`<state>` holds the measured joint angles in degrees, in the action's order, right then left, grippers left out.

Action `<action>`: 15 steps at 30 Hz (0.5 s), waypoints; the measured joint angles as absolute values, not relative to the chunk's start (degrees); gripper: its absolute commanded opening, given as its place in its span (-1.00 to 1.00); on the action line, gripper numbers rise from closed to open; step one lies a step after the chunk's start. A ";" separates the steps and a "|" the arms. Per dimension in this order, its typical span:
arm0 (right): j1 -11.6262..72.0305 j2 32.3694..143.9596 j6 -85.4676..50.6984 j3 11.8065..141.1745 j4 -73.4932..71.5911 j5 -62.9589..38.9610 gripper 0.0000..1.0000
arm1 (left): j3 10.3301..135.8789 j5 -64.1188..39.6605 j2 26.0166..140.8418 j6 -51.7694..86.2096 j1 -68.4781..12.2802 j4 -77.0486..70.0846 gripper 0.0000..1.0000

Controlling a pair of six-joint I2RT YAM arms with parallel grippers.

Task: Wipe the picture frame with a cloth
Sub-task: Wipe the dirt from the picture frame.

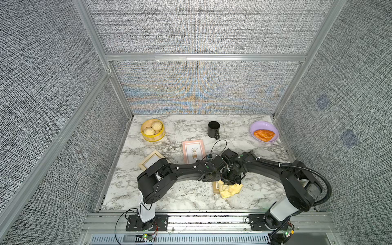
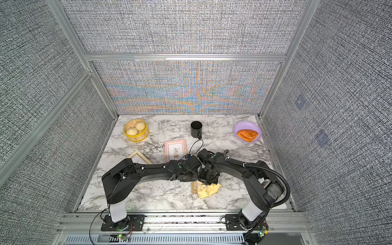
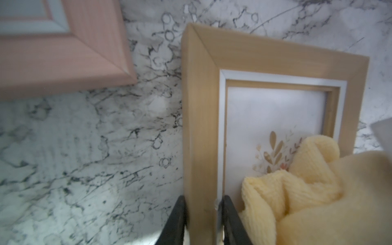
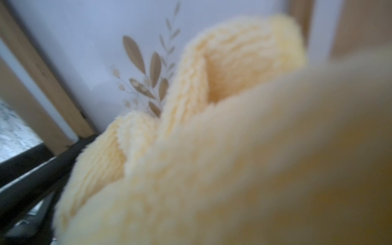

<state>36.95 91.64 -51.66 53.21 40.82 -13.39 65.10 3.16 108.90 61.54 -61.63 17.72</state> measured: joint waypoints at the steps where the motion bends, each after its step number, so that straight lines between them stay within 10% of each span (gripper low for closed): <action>1: 35.68 90.89 -50.83 54.04 41.50 -12.45 -1.00 | 65.30 3.27 109.01 61.54 -61.73 17.50 -1.00; 15: 33.04 94.39 -46.00 56.25 41.10 -11.75 -1.00 | 66.41 3.20 109.78 61.28 -61.73 17.63 -1.00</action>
<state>33.04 94.39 -46.00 56.25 41.10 -11.75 66.41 3.20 109.78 61.28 -61.73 17.63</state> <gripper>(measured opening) 0.074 0.260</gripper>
